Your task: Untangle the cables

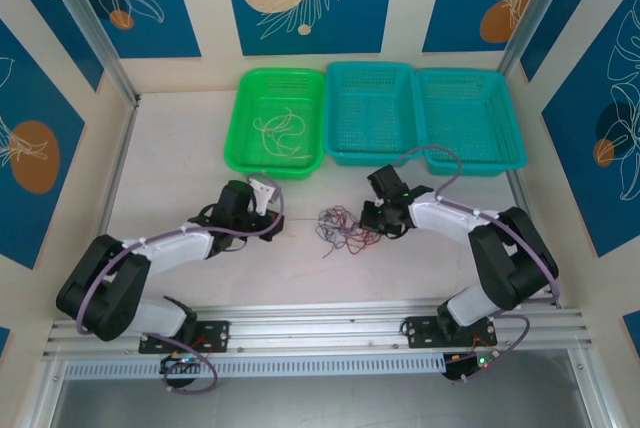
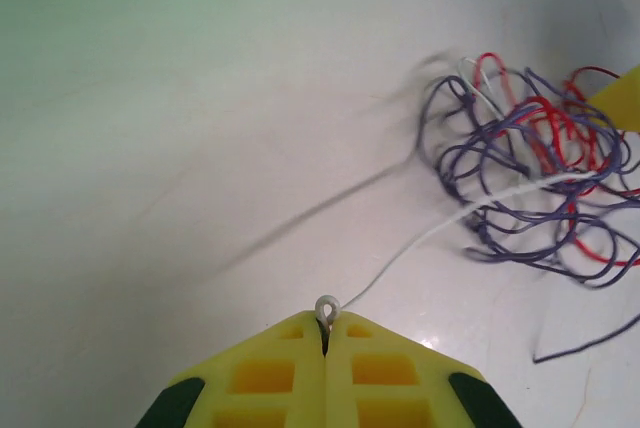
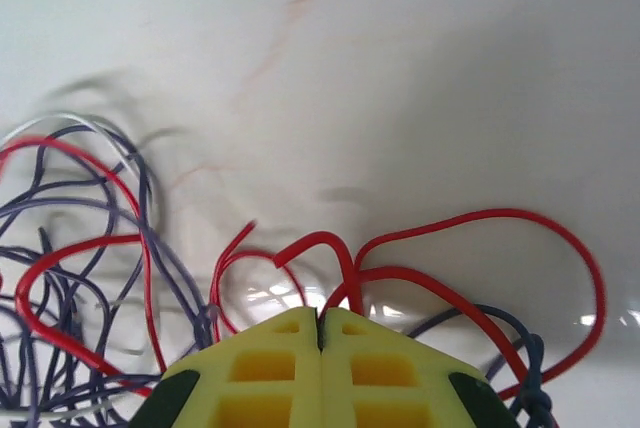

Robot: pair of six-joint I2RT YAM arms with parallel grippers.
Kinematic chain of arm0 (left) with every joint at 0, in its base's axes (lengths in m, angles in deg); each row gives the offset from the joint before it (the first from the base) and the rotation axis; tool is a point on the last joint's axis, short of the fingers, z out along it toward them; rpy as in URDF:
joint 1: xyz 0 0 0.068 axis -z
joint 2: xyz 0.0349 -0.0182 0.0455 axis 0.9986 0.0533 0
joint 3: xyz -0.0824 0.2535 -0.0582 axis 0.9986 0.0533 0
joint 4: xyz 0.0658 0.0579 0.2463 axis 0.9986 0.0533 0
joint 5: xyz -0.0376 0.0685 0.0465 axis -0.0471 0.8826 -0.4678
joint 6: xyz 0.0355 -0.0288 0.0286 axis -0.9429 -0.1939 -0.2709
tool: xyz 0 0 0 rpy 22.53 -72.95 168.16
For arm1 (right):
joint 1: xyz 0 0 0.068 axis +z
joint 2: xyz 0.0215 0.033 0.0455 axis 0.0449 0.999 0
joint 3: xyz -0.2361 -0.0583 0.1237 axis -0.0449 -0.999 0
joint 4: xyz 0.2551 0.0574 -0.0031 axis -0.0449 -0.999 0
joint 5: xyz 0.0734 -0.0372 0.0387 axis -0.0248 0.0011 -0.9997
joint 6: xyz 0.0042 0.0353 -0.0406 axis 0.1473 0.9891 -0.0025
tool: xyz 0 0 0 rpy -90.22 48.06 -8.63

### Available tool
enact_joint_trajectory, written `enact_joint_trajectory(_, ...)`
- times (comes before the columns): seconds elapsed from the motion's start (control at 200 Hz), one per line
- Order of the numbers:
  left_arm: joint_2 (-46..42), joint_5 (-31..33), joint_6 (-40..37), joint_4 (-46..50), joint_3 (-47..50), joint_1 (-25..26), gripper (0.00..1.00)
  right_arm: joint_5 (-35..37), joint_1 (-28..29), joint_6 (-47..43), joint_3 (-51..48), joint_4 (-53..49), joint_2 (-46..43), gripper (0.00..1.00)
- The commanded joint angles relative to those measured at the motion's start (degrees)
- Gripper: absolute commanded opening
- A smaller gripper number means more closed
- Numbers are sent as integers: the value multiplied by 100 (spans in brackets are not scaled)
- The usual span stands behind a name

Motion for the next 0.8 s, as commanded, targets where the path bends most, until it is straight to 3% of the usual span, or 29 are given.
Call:
enact_joint_trajectory(0.0,-261,82,-54,208,57,-152,0,148,-307,174,-273,-363,-316,2)
enact_joint_trajectory(0.08,-310,75,-23,210,85,-196,0,68,-449,187,-329,-366,-482,6)
enact_joint_trajectory(0.17,-279,-177,45,-14,131,-191,0,-81,-269,5,-212,-394,-703,21)
enact_joint_trajectory(0.28,-201,-540,148,-397,200,-183,0,843,768,-122,447,-931,-796,36)
enact_joint_trajectory(0.365,-155,-535,148,-432,192,-174,0,1482,1409,-98,973,-1209,-566,38)
enact_joint_trajectory(0.5,-170,-507,109,-340,174,-156,0,1581,1765,-102,1550,-1205,141,39)
enact_joint_trajectory(0.795,-598,-141,-73,135,312,-155,0,1203,1782,4,2184,-1140,1575,52)
